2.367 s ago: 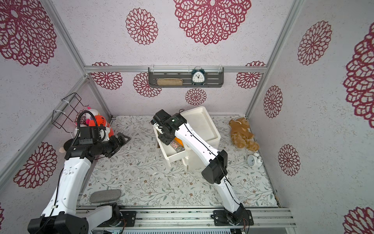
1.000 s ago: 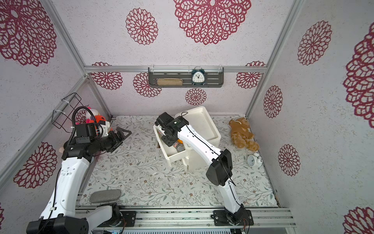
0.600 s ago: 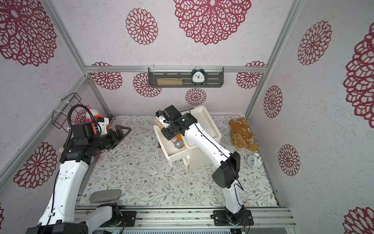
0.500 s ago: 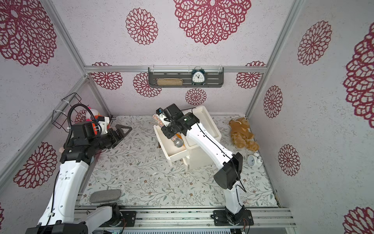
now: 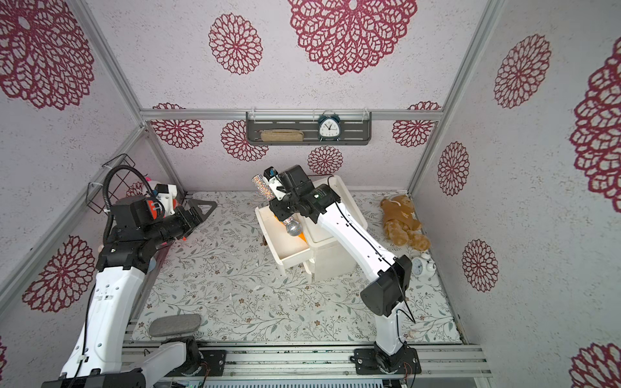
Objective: Take the microphone out of the drawer
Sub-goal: Pick up the microphone from the drawer, then place the microphone at the center of the board.
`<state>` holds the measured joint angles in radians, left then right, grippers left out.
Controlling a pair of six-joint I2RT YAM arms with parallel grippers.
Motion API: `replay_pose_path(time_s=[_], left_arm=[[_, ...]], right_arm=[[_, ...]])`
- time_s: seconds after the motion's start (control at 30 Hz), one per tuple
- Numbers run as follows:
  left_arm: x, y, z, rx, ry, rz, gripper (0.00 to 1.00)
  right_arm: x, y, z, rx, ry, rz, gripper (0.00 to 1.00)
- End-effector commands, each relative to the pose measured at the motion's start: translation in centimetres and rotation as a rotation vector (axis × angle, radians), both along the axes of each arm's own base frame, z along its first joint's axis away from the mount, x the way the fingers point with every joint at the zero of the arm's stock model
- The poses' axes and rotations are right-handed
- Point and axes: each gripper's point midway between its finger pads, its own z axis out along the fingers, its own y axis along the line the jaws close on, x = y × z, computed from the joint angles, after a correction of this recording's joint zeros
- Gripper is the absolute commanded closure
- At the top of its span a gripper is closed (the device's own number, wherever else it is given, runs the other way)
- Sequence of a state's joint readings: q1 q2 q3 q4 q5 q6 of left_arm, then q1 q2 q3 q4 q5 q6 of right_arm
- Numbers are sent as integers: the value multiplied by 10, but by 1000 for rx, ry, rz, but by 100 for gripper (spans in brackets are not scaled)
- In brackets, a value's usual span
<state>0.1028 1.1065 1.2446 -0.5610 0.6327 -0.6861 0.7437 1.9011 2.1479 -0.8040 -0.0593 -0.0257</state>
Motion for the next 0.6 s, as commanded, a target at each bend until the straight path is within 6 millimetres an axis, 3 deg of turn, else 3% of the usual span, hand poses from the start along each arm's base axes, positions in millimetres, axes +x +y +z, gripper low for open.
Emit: replay_pose_path(time_s=[0.0, 0.3, 0.57], left_arm=[[5, 9, 11, 19, -31, 49, 3], [11, 31, 8, 20, 0, 148, 3], [9, 54, 5, 20, 37, 228, 3]], right_arm=[[-11, 3, 54, 138, -69, 39, 100], [-41, 15, 75, 212, -76, 145, 100], [-66, 31, 72, 227, -57, 210, 100]])
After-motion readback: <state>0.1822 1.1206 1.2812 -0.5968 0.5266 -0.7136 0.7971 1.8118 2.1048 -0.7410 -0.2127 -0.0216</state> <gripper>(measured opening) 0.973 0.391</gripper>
